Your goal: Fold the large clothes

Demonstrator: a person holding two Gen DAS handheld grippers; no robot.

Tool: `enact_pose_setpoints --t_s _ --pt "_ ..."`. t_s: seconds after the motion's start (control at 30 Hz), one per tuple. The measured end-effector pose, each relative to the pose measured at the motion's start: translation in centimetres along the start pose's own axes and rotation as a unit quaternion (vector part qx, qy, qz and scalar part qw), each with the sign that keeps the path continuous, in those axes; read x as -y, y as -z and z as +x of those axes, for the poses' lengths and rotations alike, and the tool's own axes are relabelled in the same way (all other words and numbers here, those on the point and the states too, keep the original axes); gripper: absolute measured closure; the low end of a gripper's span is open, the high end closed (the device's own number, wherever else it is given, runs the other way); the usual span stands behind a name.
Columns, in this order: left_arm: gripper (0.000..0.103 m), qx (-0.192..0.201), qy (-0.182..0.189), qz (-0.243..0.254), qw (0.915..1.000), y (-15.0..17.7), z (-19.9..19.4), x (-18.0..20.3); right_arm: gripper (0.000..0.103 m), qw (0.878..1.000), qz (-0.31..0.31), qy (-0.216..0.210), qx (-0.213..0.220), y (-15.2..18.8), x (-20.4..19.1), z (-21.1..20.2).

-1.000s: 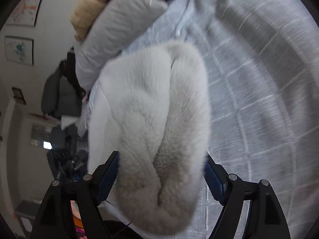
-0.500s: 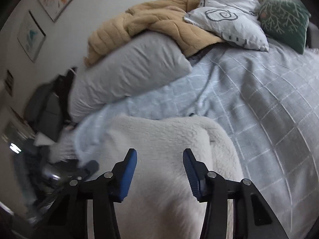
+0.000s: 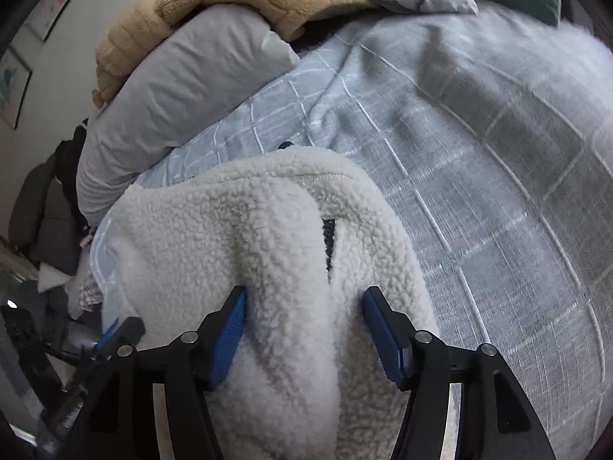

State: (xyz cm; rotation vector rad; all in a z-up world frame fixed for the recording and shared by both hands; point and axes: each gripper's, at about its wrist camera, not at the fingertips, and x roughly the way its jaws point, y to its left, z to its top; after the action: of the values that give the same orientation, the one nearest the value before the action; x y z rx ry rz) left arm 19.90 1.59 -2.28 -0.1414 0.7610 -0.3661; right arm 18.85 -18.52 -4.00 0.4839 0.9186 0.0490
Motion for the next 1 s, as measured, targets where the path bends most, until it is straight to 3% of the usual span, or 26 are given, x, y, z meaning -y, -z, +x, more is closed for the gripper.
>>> enact_pose_setpoints --t_s 0.3,0.47,0.6,0.73,1.0 --pt "0.015 0.004 -0.011 0.021 0.9997 -0.5 -6.0 2.5 0.037 1.000 -0.015 -0.014 0.006 -0.3 -1.0 -5.1" --pt "0.015 -0.005 -0.021 -0.010 0.9997 1.0 -9.9 2.9 0.025 0.998 -0.056 -0.005 0.031 0.9 -2.2 -10.2" --pt "0.006 -0.005 -0.058 -0.003 0.9983 2.7 -12.9 3.9 0.021 0.997 -0.069 -0.001 0.047 2.0 -2.9 -14.0" --pt "0.004 -0.028 -0.098 -0.002 0.9948 4.4 -14.7 4.4 0.019 0.994 -0.091 0.026 0.048 3.7 -3.7 -16.9" --pt "0.003 -0.062 -0.134 -0.019 0.9888 8.4 -15.8 4.0 0.018 0.987 -0.137 0.073 0.031 8.8 -4.6 -18.6"
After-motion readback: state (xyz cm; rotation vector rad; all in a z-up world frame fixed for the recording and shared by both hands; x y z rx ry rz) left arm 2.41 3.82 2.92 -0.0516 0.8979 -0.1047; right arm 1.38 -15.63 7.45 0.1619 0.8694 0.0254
